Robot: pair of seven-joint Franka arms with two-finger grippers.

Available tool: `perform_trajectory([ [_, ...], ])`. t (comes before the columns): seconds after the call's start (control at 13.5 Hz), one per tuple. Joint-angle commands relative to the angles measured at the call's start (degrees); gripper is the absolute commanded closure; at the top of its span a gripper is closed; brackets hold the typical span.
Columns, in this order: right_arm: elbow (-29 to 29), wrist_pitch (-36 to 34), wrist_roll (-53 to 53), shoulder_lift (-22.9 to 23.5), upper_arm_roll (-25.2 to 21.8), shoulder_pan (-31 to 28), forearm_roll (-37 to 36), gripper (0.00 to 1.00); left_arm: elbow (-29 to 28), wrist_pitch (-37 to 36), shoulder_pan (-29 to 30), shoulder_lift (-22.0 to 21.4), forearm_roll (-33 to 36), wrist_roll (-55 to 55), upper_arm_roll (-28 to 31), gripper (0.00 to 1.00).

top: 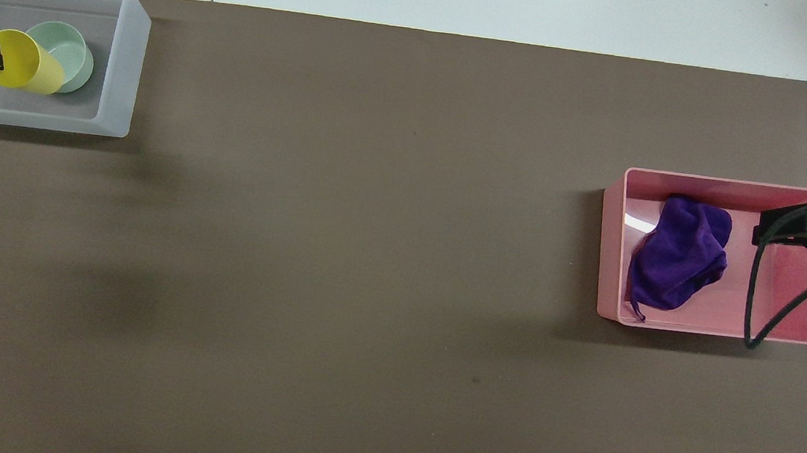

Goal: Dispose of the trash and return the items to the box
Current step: 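Carry the yellow cup into the white bin with the left gripper, then release the yellow cup inside the white bin with the left gripper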

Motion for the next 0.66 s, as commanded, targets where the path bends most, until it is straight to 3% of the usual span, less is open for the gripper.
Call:
perform_trajectory([
  [0.0, -0.54, -0.49, -0.52, -1.34, 0.23, -0.34, -0.95, 0.0, 10.79, -2.46, 2.58, 9.39, 0.07, 3.11, -1.22, 1.0],
  [0.3, -2.4, -0.04, -3.95, -2.04, 0.23, -1.04, -1.21, 0.0, 15.21, -0.62, 3.81, 16.27, -0.63, 4.44, -1.92, 1.0],
  [0.59, -0.64, -1.62, -3.95, -1.17, 0.23, -1.04, -1.04, 0.0, 12.24, 1.57, 4.52, 16.28, -3.09, 6.9, -1.92, 1.0],
])
